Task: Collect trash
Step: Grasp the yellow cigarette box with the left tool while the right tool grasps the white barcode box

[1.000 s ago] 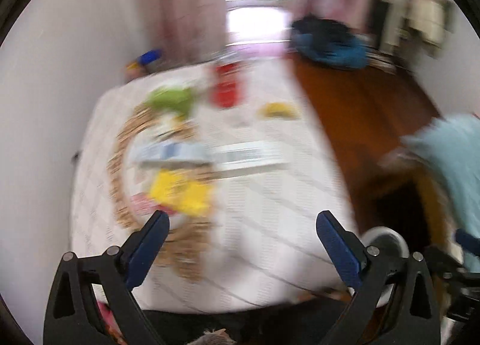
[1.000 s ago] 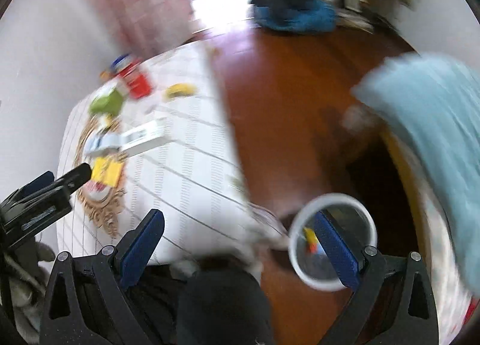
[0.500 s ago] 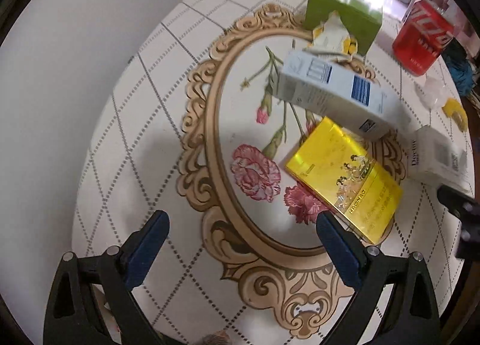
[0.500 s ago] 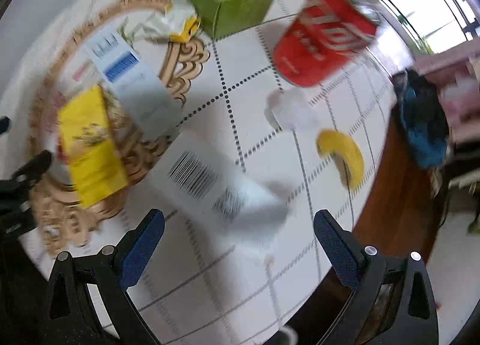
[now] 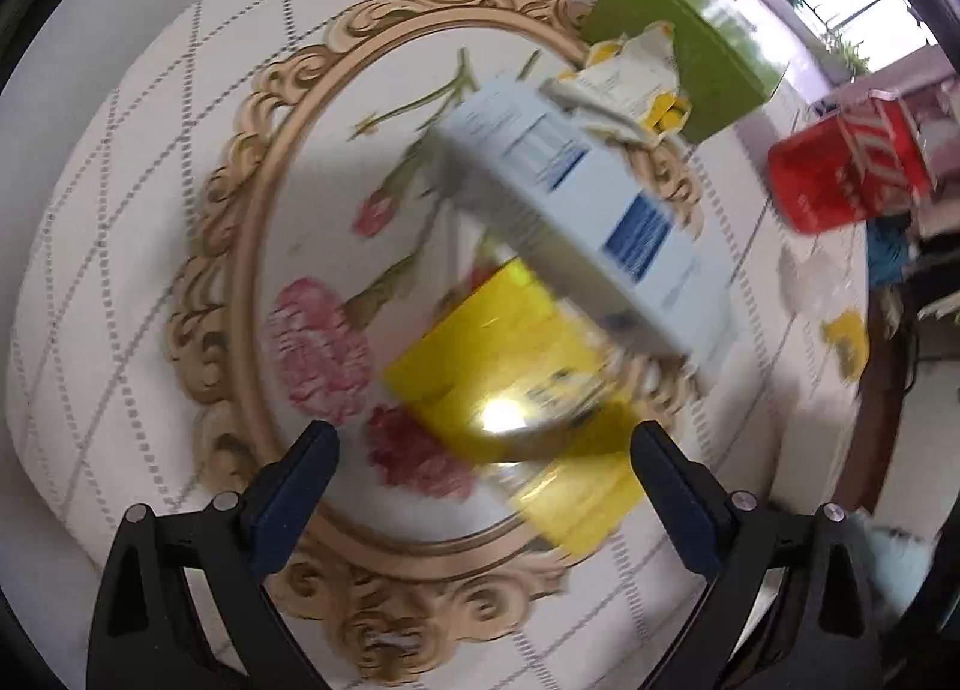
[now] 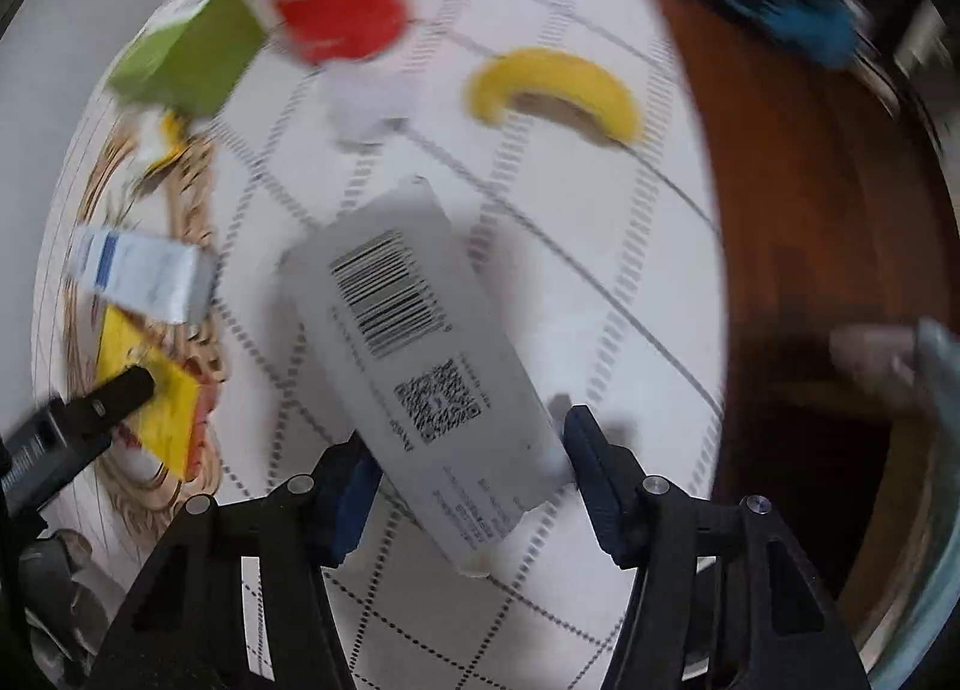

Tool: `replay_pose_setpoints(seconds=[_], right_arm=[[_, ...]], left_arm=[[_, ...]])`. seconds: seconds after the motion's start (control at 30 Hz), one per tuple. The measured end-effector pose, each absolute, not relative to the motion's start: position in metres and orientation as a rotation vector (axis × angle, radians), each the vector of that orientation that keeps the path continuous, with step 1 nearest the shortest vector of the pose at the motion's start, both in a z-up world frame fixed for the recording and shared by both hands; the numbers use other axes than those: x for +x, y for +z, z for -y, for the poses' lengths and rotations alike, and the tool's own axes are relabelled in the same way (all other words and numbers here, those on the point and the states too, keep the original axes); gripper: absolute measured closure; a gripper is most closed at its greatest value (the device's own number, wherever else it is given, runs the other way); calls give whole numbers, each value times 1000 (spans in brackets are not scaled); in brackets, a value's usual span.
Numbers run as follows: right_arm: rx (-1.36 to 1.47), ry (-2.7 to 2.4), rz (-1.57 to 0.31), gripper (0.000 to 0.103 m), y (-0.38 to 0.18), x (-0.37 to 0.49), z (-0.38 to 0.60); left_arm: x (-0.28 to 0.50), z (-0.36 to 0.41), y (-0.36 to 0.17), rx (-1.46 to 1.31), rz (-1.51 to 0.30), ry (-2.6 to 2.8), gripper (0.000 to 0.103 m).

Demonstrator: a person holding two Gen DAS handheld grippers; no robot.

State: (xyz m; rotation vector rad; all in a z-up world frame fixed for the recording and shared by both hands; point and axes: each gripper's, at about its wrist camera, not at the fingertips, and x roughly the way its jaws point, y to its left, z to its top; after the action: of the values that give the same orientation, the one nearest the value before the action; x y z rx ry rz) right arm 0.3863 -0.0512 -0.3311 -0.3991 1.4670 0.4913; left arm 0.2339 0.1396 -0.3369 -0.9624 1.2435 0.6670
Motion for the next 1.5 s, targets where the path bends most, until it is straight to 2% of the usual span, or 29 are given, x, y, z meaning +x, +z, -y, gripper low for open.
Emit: replay_pose_setpoints(seconds=[0.1, 0.23, 0.3, 0.37, 0.47, 0.7, 0.8, 1.0, 1.27, 1.43, 1.5], right_arm=[[-360, 438, -1468, 42, -333, 384, 71], [-362, 396, -1455, 41, -336, 382, 71], [-369, 376, -1446, 42, -336, 378, 67], [-378, 369, -1441, 42, -338, 370, 65], [-372, 375, -1448, 42, -339, 358, 72], [-339, 422, -1573, 40, -350, 319, 92], [-296, 465, -1599, 33, -349, 306, 101], [-291, 456, -1533, 31, -347, 308, 105], [-363, 477, -1455, 31, -342, 336, 75], [-409, 475, -1411, 52, -338, 346, 39], [-442, 486, -1390, 54, -338, 342, 36]], left_arm=[[244, -144, -338, -1020, -1239, 695, 4], [262, -141, -342, -958, -1277, 783, 6], [271, -131, -342, -862, -1310, 814, 13], [272, -118, -339, -760, -1302, 815, 28], [263, -103, -335, -667, -1285, 750, 36], [197, -48, -332, -613, -1367, 539, 39], [177, -39, -332, -663, -1400, 496, 39], [161, -66, -335, -766, -1411, 541, 38], [185, -83, -337, -766, -1392, 600, 39], [201, -72, -334, -691, -1368, 603, 43], [206, -66, -332, -643, -1353, 608, 43]])
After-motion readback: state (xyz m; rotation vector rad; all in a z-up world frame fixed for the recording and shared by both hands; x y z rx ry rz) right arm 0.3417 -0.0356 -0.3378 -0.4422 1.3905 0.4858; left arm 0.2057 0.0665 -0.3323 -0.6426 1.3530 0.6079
